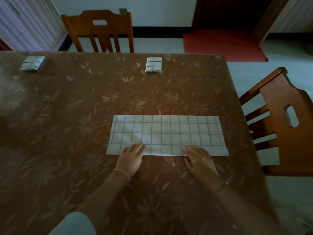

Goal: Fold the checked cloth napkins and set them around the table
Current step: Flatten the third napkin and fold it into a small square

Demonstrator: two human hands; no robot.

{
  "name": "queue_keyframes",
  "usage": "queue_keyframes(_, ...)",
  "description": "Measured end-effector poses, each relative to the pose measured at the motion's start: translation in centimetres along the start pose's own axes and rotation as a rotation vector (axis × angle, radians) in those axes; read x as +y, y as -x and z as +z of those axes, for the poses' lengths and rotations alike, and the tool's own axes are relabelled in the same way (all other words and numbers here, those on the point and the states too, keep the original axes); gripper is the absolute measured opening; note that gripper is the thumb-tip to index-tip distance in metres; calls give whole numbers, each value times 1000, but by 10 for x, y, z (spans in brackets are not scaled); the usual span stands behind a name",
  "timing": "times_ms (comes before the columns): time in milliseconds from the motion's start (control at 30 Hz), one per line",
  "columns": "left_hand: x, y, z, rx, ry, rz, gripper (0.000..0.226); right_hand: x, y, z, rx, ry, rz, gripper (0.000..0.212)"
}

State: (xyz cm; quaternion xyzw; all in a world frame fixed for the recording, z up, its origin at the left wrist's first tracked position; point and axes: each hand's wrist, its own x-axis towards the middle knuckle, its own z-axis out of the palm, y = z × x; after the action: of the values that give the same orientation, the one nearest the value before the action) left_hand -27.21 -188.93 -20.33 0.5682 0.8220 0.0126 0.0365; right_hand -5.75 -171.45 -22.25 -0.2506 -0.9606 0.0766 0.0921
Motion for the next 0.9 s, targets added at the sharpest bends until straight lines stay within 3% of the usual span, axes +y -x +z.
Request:
queue_keyframes(300,-23,2,2,76,-33,3,40,16,-1,-5,114,45,-36,14)
queue_keyframes(433,-19,11,4,81,-38,1,46,14,9,-4,107,22,6,20)
queue_keyframes(533,-11,29,8,83,-39,19,51,10,25,-2,139,30,16,9)
queue_keyframes(667,2,67,13,57,-67,34,62,2,59,-5,145,43,19,27)
queue_keyframes(900,15,132,24,111,-36,139,66,-21,124,-8,150,33,-23,30)
